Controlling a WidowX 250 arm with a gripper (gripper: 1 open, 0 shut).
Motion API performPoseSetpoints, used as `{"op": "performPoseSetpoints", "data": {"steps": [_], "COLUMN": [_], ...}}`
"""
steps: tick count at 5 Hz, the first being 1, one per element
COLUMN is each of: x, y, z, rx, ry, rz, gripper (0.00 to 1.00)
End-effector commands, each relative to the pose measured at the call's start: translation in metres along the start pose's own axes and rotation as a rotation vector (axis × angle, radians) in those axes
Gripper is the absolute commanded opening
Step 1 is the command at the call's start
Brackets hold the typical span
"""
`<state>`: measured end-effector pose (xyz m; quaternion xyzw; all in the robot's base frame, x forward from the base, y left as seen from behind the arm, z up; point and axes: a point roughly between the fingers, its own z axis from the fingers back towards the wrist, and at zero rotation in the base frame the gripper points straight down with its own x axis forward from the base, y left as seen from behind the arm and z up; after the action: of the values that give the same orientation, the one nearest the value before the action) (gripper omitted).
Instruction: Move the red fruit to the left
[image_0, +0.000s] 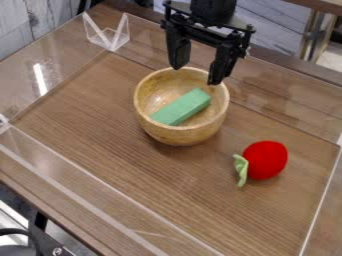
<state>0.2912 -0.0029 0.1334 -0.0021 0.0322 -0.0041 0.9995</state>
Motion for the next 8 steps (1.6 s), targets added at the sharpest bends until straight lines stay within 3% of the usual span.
{"op": "performPoseSetpoints", "data": {"steps": [1,3,5,6,8], "x": [-0.003,-0.009,0.000,0.005,0.012], "y": [-0.003,-0.037,-0.044,-0.055,-0.115], "z": [-0.009,-0.019,-0.027,-0.028,-0.020], "rx": [-0.008,-0.032,-0.044,-0.044,-0.062], "ry": [0.031,0.037,0.044,0.028,0.000], "rz": [-0.017,-0.059,-0.121,-0.178,-0.194], "gripper": [1.00,1.00,1.00,1.00,1.00]}}
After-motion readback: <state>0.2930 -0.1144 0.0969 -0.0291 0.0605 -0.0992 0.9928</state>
